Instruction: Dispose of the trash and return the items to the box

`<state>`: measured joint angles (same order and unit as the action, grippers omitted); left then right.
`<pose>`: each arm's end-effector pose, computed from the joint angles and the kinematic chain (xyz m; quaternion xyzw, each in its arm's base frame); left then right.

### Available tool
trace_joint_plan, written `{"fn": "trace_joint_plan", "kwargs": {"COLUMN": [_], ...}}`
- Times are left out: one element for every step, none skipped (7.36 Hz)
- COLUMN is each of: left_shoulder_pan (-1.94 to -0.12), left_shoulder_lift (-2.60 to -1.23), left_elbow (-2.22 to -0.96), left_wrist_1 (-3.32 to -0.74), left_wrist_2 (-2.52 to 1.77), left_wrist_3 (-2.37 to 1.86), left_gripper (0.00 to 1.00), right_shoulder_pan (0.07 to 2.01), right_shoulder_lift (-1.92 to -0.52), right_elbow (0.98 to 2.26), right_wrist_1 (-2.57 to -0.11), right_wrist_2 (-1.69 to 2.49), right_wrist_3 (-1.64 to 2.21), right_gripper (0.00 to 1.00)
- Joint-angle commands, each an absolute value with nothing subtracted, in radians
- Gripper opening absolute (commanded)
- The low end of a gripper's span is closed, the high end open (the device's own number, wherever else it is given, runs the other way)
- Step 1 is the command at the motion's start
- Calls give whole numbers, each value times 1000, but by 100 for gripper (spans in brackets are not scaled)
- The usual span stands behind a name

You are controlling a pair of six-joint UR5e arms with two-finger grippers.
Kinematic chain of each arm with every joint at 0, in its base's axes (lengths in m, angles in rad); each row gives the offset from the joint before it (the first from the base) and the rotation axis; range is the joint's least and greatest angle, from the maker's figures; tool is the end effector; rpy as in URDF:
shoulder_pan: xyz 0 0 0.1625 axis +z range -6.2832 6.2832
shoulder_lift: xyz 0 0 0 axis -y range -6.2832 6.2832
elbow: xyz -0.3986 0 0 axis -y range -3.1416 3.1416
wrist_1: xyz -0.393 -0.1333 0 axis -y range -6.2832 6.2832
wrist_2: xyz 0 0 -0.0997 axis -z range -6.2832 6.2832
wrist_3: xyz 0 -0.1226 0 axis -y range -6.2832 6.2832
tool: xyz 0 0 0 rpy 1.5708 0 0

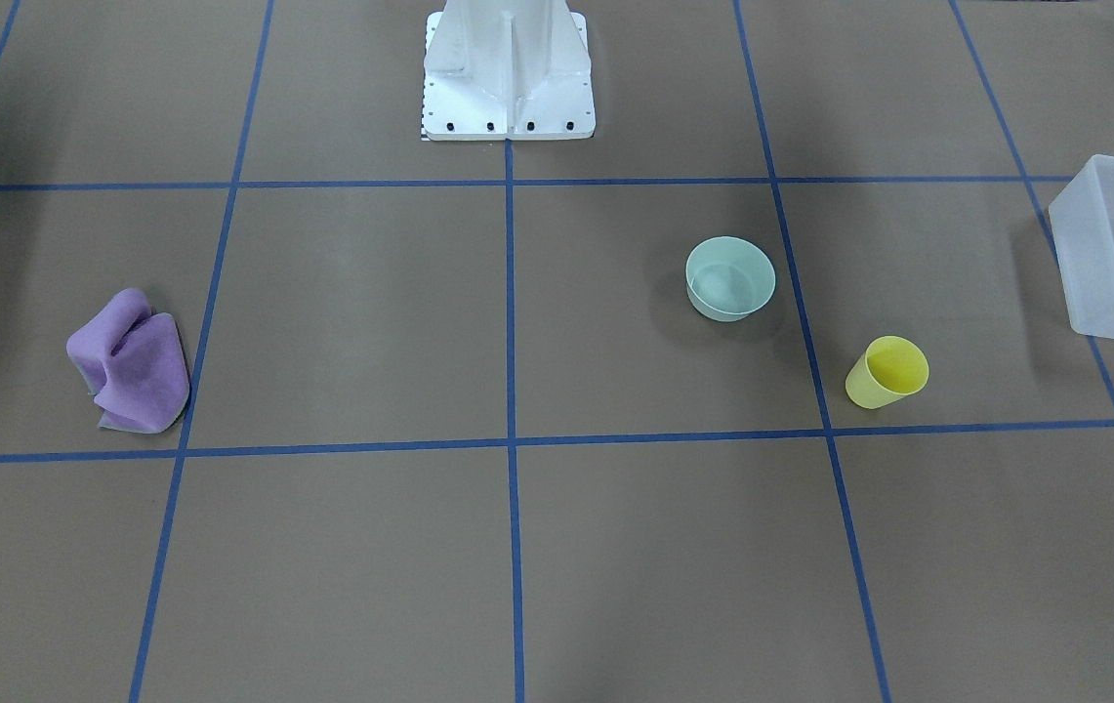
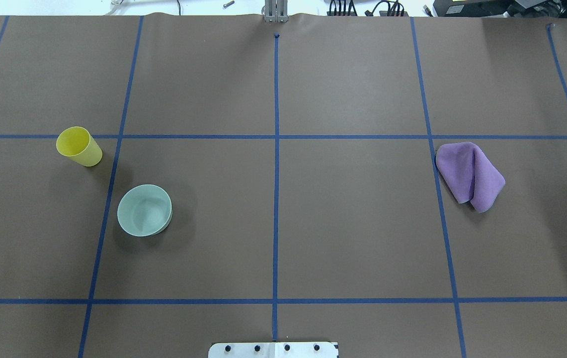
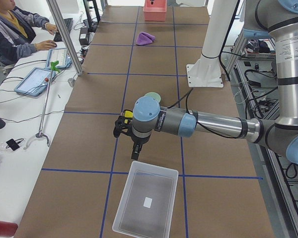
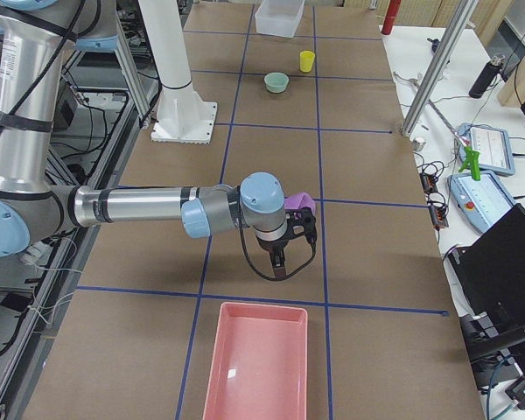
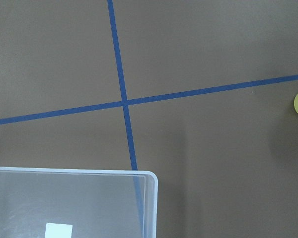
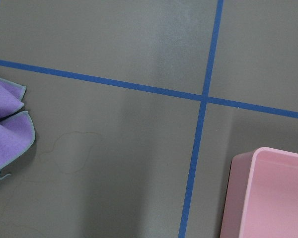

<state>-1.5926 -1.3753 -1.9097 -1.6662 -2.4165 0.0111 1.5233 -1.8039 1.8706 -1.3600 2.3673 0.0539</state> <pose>-0.0509 -0.4266 0.5528 0.1153 0.4056 0.0440 0.9057 0.0257 -0.4211 0.5793 0.1079 -0.3900 -0.0507 0.9130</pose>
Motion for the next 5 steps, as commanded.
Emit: {"fn": "trace_joint_plan", "kwargs": {"left_shoulder_pan": [-1594, -1594, -1591, -1591, -1583], "left_shoulder_lift": [-1358, -1359, -1364, -1368, -1368], "left_elbow": [-1928, -1945, -1941, -1945, -1936], "left_wrist_1": [-1669, -1670, -1677, -1677, -1669], "left_wrist_2": [-2419, -2416, -2415, -2414, -2411], "left_wrist_3": [3, -56, -81, -110, -150], "left_gripper": [98, 98, 98, 98, 98], "right_shoulder_pan": [1523, 1523, 1523, 1523, 1523], "right_shoulder_lift": [-1805, -1805, -1805, -1804, -1804], "right_elbow": [1870, 1870, 1870, 1870, 1873], "right_wrist_1": [-1355, -1355, -1353, -1353, -1353], "right_wrist_2": [2367, 2365, 2367, 2368, 2372], "right_wrist_3": [57, 57, 55, 57, 48], "right_gripper": [100, 100, 100, 100, 100]}}
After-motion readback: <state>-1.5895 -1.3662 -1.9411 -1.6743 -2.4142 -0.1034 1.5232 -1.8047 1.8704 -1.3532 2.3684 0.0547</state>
